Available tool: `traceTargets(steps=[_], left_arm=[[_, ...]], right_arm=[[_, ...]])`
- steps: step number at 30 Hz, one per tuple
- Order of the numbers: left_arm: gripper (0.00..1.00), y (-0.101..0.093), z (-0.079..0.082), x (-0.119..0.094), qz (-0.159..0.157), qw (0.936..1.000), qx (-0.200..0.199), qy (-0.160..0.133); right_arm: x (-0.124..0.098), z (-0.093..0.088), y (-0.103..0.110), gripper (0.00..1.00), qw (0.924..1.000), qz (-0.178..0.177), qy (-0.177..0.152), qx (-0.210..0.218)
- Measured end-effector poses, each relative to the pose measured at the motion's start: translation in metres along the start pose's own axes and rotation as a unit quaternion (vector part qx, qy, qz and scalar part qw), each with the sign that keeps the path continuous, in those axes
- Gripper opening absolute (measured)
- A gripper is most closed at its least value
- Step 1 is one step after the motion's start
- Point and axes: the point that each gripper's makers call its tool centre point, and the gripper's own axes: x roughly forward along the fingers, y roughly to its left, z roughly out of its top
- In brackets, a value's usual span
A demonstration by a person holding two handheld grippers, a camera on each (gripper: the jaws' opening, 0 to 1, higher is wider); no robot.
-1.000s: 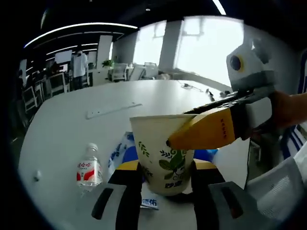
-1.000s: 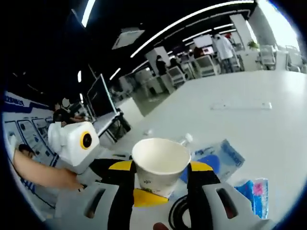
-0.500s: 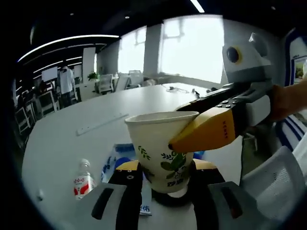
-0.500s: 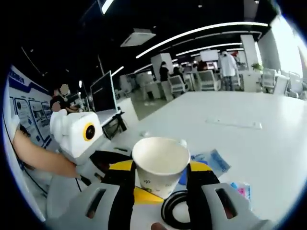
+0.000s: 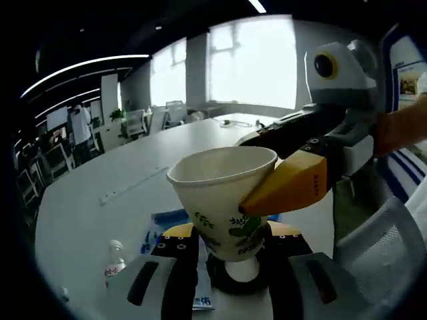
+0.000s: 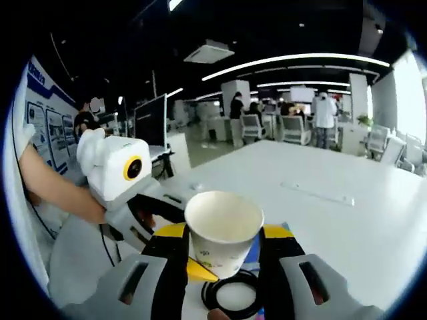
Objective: Arrange the tabletop items into an orderly group along one side of the table until the central work area is clear of visible clutter.
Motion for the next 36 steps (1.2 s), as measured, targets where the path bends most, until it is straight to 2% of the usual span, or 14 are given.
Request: traceTargets(steps=[3, 6, 16, 23, 36], left_arm=[[0.34, 0.003, 0.001, 0.009, 0.003, 0.9999, 0.010, 0.008], [0.34, 0.005, 0.006, 0.019, 0.007, 0.9999, 0.005, 0.009], [0.34, 0.017, 0.025, 0.074, 0.018, 0.9997, -0.005, 0.013], [0.34, 0.024, 0.032, 0.114, 0.017, 0.9997, -0.001, 0.015], [0.34, 0.043, 0.029, 0.166, 0.020, 0.9993, -0.008, 0.030]], right_arm=[[0.000, -0.001, -0.009, 0.38, 0.9996, 0.011, 0.002, -0.027], [-0.001, -0.002, -0.021, 0.38, 0.9991, 0.021, 0.010, -0.035], [-0.003, -0.005, -0.075, 0.38, 0.9970, 0.024, 0.015, -0.072], [-0.004, -0.015, -0.116, 0.38, 0.9971, 0.018, 0.016, -0.072], [0.011, -0.037, -0.167, 0.38, 0.9975, 0.013, 0.017, -0.067]])
